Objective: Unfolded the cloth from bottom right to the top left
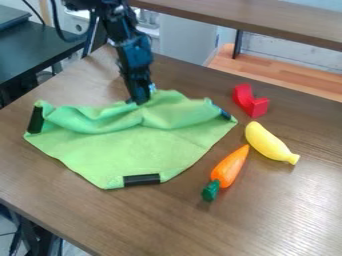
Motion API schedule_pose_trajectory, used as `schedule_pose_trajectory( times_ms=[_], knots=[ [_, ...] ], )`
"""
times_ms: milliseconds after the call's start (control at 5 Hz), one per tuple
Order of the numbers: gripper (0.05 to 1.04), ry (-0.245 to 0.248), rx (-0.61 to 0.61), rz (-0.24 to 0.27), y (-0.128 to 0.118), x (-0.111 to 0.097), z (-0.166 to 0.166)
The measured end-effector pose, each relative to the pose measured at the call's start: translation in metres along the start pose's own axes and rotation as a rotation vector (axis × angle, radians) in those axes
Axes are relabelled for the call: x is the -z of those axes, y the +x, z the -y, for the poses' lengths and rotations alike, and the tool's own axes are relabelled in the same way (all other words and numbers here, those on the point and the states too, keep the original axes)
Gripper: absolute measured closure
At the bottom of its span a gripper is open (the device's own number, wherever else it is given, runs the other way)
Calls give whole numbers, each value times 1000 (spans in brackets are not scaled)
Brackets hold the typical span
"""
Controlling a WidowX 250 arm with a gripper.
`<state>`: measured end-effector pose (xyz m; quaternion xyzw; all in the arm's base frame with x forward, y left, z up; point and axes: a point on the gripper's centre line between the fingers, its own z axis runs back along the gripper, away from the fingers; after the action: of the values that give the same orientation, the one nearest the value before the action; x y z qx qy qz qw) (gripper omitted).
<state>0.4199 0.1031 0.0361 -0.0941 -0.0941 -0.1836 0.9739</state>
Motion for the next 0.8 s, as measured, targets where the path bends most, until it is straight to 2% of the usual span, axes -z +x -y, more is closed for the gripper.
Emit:
schedule_pose_trajectory(
  times_ms=[200,400,600,800],
  knots=[
    [1027,-12,-53,48,3,-22,-15],
    [1027,-19,-85,79,3,-35,-24],
    [1027,-8,-103,79,2,-37,-32],
    [1027,17,-110,53,2,-27,-41]
  ],
)
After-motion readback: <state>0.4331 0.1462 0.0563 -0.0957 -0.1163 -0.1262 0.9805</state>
